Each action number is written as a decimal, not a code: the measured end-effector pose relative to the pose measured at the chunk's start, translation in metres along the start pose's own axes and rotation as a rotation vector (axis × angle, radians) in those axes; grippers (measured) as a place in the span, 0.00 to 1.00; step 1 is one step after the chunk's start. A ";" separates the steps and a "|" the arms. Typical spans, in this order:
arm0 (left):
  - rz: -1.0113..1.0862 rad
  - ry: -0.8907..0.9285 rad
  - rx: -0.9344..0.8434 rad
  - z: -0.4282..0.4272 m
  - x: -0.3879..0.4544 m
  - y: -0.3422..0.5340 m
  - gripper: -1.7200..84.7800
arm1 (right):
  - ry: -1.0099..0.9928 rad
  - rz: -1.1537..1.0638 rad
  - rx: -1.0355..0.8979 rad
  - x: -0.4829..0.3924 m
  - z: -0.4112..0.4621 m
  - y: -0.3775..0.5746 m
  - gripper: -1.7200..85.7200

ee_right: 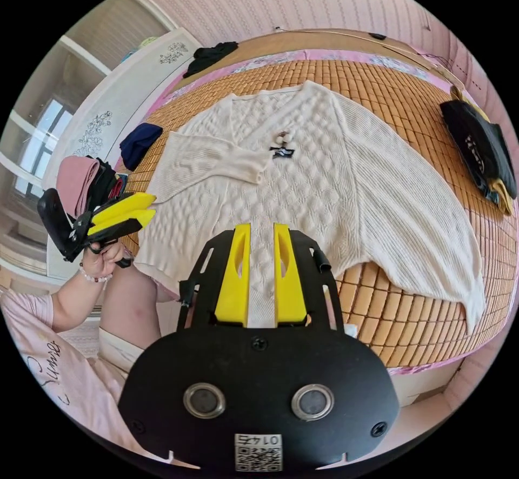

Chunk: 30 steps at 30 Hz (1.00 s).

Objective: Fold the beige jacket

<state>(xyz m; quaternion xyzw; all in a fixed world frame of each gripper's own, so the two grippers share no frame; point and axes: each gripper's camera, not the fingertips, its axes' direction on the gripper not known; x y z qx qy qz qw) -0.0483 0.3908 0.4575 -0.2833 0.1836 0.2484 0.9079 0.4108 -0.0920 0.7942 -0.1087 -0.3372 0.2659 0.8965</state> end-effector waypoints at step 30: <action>-0.043 -0.369 0.014 0.101 0.023 -0.056 0.03 | -0.297 -0.178 0.310 0.012 -0.188 -0.147 0.02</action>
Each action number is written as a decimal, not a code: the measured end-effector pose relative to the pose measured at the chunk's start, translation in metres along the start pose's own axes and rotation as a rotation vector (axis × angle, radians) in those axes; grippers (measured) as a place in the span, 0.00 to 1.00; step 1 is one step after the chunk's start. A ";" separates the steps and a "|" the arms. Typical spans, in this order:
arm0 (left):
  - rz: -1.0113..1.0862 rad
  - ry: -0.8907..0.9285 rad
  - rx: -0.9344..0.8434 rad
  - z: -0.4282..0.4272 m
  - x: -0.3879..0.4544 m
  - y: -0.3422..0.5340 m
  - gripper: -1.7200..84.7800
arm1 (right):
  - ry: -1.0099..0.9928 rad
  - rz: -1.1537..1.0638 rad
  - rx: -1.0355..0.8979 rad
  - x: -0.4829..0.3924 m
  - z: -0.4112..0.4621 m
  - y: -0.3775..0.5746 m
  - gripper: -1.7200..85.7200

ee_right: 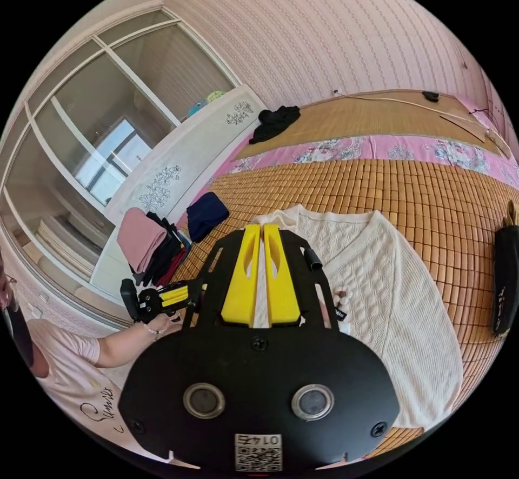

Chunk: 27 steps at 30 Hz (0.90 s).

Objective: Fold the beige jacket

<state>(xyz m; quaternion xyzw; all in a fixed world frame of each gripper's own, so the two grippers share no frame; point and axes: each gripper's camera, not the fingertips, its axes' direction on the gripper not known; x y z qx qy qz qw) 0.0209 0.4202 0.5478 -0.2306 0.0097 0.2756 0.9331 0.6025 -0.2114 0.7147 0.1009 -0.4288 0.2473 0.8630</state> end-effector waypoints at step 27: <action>0.284 0.304 -0.156 0.091 0.137 -0.056 0.09 | 0.857 0.530 0.203 0.121 -0.198 0.260 0.15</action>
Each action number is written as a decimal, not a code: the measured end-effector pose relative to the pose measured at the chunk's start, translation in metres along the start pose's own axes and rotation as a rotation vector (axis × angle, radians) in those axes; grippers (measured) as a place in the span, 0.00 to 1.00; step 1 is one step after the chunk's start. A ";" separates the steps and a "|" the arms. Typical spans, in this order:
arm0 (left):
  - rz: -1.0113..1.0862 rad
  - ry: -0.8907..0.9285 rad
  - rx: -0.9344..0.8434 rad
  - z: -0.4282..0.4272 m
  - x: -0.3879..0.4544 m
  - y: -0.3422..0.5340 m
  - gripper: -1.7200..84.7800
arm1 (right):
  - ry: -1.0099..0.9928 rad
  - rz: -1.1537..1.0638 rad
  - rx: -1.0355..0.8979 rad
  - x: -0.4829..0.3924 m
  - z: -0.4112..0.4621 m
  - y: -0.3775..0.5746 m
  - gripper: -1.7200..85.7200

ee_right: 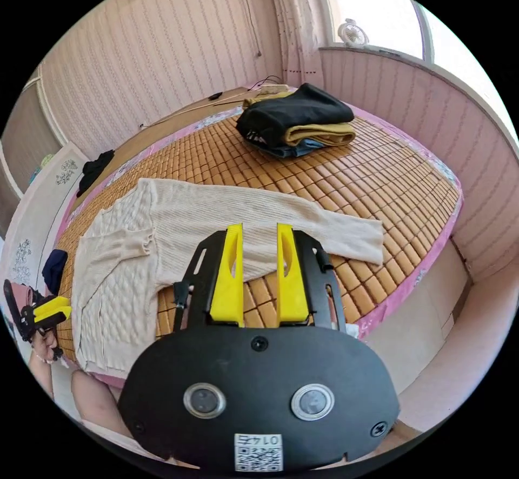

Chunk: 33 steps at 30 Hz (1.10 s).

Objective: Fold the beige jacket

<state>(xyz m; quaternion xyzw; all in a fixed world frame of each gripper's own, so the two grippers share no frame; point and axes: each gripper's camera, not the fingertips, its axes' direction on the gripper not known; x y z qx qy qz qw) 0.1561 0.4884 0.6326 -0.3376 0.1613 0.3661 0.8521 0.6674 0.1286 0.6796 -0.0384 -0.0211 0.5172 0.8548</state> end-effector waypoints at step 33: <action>0.222 0.153 -0.200 0.148 0.082 -0.186 0.01 | -0.201 0.257 0.192 0.100 -0.059 0.064 0.04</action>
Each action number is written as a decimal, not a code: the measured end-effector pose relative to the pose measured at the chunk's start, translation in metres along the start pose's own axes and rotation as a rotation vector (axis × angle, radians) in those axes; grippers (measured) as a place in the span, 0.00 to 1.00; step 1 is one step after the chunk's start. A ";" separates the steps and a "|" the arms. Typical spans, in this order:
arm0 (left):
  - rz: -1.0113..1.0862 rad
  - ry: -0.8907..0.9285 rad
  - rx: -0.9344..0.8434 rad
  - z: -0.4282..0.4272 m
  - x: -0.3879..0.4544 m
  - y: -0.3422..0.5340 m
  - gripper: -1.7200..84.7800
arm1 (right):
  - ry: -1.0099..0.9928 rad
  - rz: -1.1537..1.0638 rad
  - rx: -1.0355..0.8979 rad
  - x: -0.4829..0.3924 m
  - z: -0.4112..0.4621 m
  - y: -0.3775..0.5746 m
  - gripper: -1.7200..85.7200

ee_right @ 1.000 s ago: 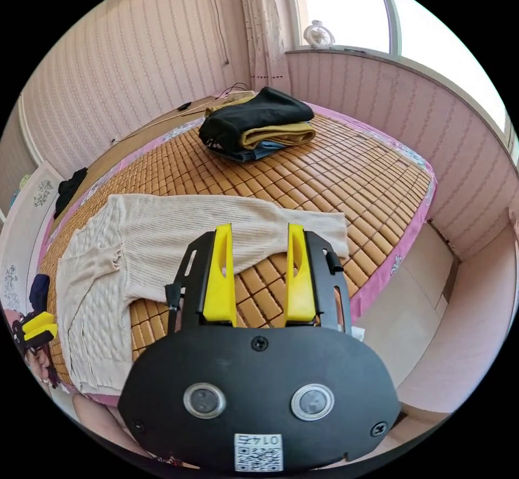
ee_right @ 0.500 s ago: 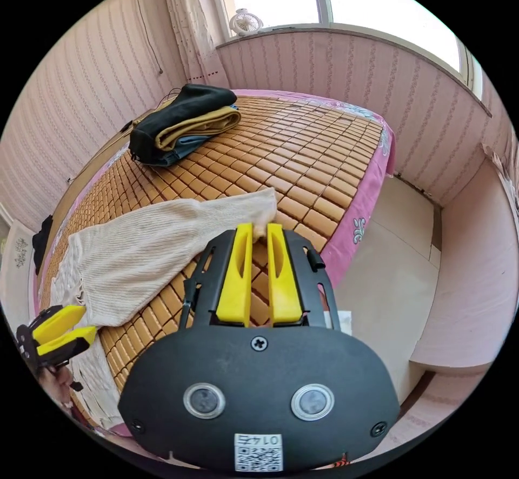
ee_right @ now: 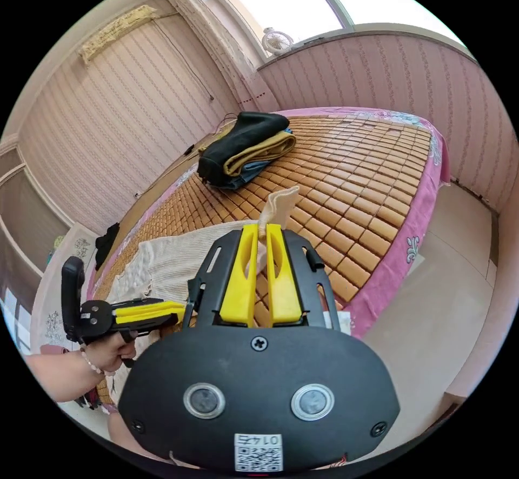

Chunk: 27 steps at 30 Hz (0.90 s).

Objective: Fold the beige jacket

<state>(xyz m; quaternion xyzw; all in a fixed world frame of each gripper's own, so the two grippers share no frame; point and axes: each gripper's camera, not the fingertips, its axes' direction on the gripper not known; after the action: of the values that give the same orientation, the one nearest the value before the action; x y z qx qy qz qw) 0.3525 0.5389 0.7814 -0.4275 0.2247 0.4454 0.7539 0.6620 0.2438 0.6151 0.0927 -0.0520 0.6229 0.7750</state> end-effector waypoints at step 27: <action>-0.869 -0.061 0.371 -0.224 -0.267 0.409 0.09 | -0.588 -0.953 -0.712 -0.391 0.091 0.241 0.05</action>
<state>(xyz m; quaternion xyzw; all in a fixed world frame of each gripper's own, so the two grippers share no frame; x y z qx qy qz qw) -0.1249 0.3187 0.6720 -0.3269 0.0788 0.0534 0.9403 0.3445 -0.0994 0.6468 0.0101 -0.4172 0.1054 0.9026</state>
